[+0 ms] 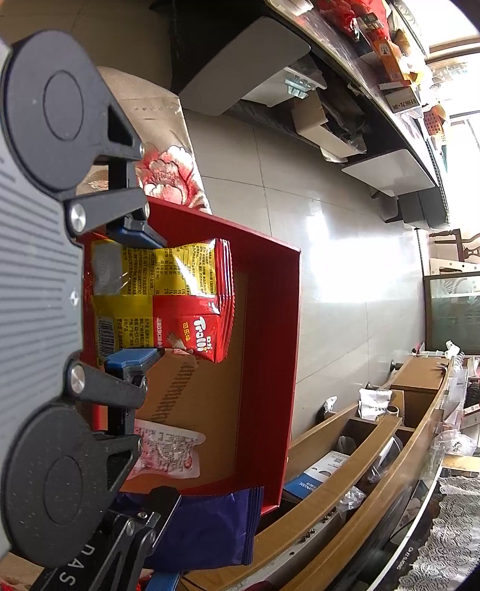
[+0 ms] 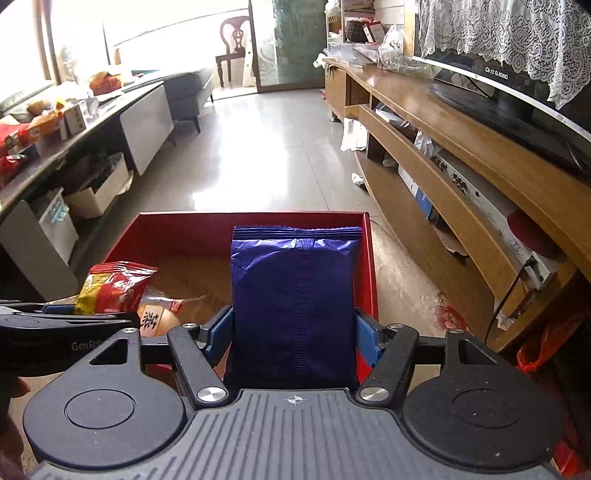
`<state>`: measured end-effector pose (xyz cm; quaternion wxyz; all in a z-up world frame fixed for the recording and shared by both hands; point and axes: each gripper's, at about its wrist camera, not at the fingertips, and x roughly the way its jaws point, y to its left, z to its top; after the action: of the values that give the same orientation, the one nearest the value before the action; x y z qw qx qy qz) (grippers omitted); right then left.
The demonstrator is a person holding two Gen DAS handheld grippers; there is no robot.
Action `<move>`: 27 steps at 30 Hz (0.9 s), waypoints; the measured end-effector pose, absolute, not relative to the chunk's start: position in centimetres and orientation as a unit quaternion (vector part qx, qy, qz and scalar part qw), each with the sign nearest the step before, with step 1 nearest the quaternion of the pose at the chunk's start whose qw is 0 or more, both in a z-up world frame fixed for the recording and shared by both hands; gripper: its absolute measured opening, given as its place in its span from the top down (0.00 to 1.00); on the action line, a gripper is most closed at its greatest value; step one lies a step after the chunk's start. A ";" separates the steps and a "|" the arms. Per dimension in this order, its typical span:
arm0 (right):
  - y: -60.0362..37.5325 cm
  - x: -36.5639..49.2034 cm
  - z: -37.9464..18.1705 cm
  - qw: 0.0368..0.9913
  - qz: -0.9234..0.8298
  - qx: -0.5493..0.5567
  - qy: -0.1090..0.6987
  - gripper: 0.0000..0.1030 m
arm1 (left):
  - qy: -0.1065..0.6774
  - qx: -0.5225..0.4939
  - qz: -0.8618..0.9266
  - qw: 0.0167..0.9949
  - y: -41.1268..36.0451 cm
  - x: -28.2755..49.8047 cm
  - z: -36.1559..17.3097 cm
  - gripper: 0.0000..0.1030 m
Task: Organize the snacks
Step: 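Lower the Trolli packet and blue packet into the red box with both tools, then open both tools to release the packets inside the box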
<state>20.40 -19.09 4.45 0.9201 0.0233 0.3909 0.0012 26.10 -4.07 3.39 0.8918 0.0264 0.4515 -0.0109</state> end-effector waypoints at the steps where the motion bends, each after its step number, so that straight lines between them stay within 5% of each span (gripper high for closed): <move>1: -19.1 20.7 4.3 0.920 0.001 0.025 0.391 0.29 | 0.452 0.028 -0.010 0.892 -4.1 26.4 3.2 0.51; 27: -18.2 23.5 0.8 0.918 0.012 0.004 0.396 0.28 | 0.444 0.057 0.004 0.894 -5.3 28.6 1.4 0.49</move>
<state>23.50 -18.17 0.80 0.9182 0.0036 0.3960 0.0125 28.58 -5.29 1.44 0.8943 0.0574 0.4437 0.0040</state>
